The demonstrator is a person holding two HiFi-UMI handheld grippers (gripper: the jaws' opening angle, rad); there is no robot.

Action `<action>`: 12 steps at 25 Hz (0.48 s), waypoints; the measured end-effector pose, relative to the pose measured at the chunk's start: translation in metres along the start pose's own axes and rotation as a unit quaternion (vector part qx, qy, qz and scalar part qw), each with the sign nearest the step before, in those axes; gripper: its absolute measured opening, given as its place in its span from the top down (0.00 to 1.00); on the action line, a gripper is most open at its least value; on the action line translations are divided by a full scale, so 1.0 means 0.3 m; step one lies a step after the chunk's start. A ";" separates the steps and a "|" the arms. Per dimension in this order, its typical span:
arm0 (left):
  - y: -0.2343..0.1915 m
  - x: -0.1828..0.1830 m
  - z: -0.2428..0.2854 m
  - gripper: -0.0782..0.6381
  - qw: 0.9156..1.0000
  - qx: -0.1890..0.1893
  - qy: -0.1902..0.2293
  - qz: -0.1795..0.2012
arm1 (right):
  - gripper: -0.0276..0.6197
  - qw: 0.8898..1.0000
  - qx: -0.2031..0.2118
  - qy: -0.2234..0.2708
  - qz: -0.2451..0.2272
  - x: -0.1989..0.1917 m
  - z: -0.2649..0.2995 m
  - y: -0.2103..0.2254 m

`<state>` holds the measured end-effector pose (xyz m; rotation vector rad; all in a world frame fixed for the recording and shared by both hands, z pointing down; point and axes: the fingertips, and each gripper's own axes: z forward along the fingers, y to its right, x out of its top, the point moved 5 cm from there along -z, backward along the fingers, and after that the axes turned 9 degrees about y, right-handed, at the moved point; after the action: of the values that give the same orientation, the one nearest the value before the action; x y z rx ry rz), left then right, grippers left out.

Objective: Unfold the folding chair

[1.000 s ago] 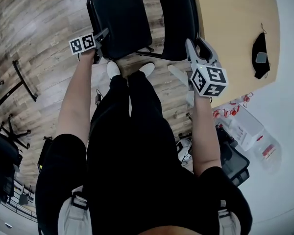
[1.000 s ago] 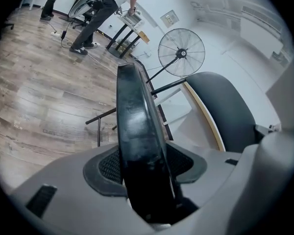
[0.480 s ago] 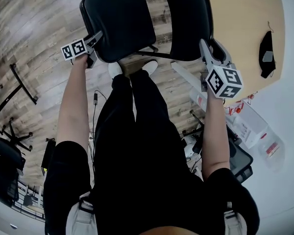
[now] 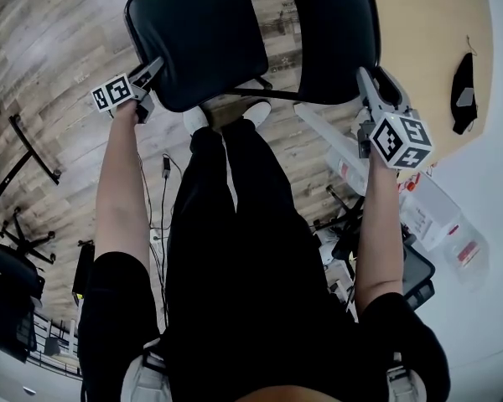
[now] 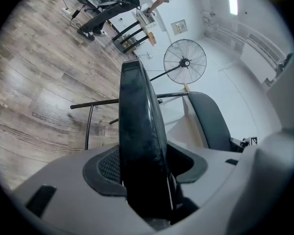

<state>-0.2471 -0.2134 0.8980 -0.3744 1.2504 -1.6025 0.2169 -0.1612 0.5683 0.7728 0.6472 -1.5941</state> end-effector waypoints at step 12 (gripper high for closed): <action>-0.124 -0.010 0.000 0.55 1.000 -0.012 -0.010 -0.025 | 0.73 0.999 -0.002 -0.014 0.031 -0.064 0.065 0.057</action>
<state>-0.2651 -0.2131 0.9306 -0.4387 1.2561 -1.6227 0.2330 -0.1670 0.5957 0.7601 0.6000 -1.5437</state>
